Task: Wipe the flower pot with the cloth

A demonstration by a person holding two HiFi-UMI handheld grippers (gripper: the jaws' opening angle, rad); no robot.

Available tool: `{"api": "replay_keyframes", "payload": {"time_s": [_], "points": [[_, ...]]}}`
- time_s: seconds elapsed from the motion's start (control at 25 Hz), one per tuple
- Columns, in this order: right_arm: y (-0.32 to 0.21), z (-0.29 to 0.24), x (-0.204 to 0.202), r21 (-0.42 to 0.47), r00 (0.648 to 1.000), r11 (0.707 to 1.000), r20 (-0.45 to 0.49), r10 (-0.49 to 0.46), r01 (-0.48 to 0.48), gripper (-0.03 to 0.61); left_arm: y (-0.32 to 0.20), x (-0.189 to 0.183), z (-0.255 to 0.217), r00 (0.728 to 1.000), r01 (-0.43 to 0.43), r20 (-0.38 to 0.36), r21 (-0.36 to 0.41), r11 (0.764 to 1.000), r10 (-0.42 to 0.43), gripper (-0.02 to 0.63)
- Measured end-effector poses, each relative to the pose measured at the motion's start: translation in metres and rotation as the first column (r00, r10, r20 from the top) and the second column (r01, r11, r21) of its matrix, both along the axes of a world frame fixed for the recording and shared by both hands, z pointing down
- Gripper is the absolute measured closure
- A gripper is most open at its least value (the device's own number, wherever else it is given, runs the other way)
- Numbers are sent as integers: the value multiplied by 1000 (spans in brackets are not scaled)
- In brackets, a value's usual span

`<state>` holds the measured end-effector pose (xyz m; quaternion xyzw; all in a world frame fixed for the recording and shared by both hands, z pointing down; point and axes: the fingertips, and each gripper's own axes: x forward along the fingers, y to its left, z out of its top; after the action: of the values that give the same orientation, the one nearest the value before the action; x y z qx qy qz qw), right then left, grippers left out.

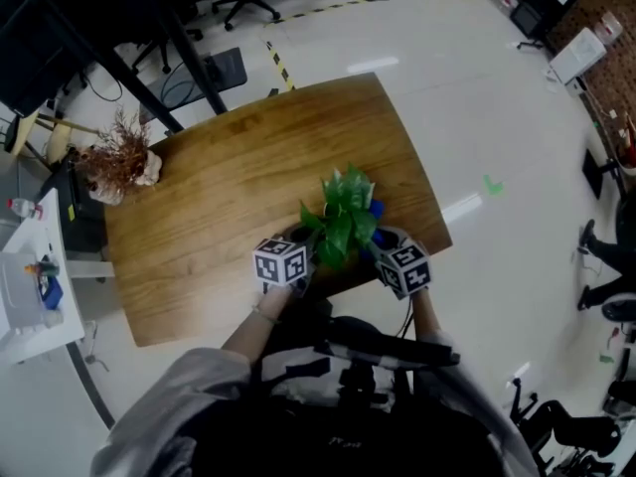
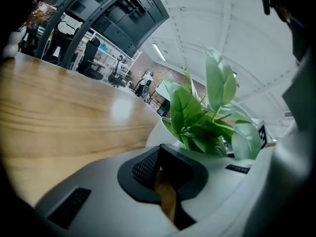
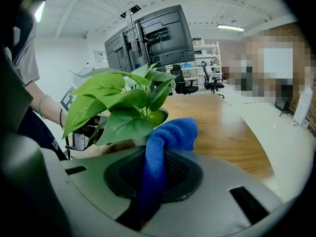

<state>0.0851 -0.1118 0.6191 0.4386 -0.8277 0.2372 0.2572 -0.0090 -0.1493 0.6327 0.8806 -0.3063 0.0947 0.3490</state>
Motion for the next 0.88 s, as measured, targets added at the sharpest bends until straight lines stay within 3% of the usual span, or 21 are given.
{"api": "replay_keyframes", "payload": {"time_s": [0.56, 0.72, 0.88], "points": [[18, 19, -64, -57, 999, 997, 21, -48, 49, 517, -40, -23, 4, 995, 58, -83, 9, 998, -57, 607], [20, 16, -62, -63, 999, 998, 33, -16, 18, 517, -49, -26, -1, 994, 67, -92, 16, 998, -65, 607], [24, 8, -34, -53, 999, 998, 29, 28, -26, 517, -44, -37, -9, 990, 111, -91, 20, 994, -109, 607]]}}
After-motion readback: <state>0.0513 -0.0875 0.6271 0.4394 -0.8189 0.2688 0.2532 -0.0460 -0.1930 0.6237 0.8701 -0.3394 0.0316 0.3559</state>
